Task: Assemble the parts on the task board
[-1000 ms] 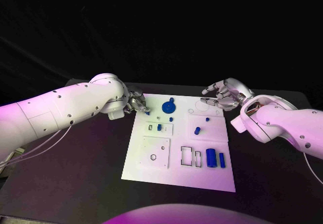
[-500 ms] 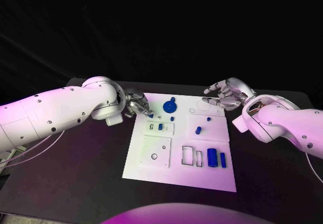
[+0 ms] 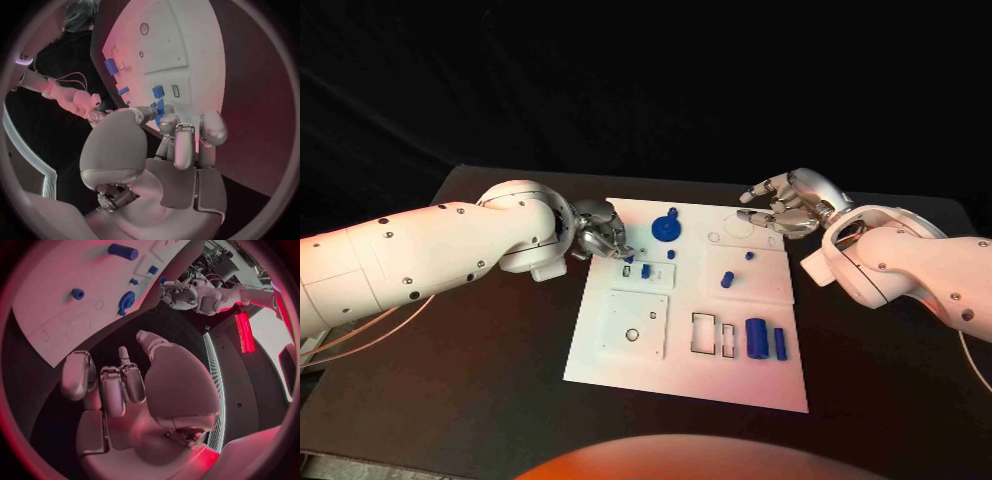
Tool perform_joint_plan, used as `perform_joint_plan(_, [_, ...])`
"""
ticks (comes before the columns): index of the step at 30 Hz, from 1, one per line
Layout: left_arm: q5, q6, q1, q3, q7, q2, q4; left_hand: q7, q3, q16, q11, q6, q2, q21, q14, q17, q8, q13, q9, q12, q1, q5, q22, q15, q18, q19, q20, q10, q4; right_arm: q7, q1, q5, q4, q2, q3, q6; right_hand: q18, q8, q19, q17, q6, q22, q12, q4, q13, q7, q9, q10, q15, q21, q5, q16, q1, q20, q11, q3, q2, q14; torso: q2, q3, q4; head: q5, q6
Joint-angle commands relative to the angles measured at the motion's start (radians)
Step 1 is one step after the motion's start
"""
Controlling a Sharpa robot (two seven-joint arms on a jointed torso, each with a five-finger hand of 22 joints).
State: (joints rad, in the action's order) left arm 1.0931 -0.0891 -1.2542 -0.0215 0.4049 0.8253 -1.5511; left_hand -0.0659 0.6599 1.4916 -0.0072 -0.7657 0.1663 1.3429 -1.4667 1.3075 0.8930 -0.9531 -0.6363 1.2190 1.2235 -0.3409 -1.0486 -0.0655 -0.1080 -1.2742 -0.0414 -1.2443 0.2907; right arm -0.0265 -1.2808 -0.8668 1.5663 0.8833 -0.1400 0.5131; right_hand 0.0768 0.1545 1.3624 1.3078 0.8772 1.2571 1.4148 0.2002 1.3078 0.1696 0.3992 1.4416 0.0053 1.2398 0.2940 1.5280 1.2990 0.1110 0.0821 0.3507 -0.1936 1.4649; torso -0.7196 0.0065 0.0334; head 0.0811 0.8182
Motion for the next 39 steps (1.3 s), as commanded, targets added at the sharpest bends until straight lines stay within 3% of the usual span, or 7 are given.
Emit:
perform_joint_plan(1, [0.072, 0.006, 0.001, -0.001, -0.004, -0.005, -0.003, -0.001, 0.183, 0.004, -0.002, -0.008, 0.005, 0.006, -0.065, 0.119, 0.004, -0.002, 0.000, 0.003, -0.004, -0.005, -0.002, -0.002, 0.003, -0.008, -0.002, -0.007, -0.179, 0.006, 0.002, -0.002, -0.001, -0.001, 0.000, -0.006, 0.014, 0.002, -0.009, 0.142, -0.007, -0.001, -0.004, 0.006, 0.091, -0.002, -0.002, -0.003, 0.002, -0.005, 0.003, -0.005, -0.007, 0.001, -0.001, -0.001, -0.003, 0.076, -0.001, 0.0011, -0.0014, 0.001, 0.002])
perform_joint_plan(6, [0.092, -0.003, 0.002, -0.004, 0.008, -0.008, -0.002, 0.000, 0.188, 0.004, -0.002, -0.009, 0.007, 0.008, -0.065, 0.119, 0.005, -0.004, 0.000, 0.005, -0.006, -0.005, -0.005, -0.003, 0.004, -0.009, -0.002, -0.010, -0.181, 0.006, 0.002, -0.002, -0.001, -0.001, 0.000, -0.006, 0.014, 0.002, -0.009, 0.142, -0.007, -0.001, -0.004, 0.006, 0.091, -0.002, -0.002, -0.003, 0.002, -0.005, 0.003, -0.005, -0.007, 0.001, -0.001, -0.001, -0.003, 0.076, -0.002, 0.0026, -0.0011, 0.001, 0.004])
perform_joint_plan(39, [0.133, -0.053, 0.014, -0.017, 0.052, -0.030, 0.022, 0.002, 0.207, 0.005, -0.004, -0.017, 0.019, 0.016, -0.065, 0.120, 0.007, -0.018, 0.000, 0.013, -0.015, -0.007, -0.022, -0.005, 0.007, -0.020, 0.000, -0.022, -0.191, 0.008, 0.002, -0.002, 0.001, 0.002, 0.000, -0.002, 0.013, 0.003, -0.008, 0.143, -0.008, 0.001, -0.004, 0.006, 0.091, -0.002, -0.002, -0.003, 0.002, -0.003, 0.003, -0.005, -0.007, 0.001, -0.001, -0.001, -0.003, 0.076, -0.001, 0.0031, -0.0019, 0.010, 0.017])
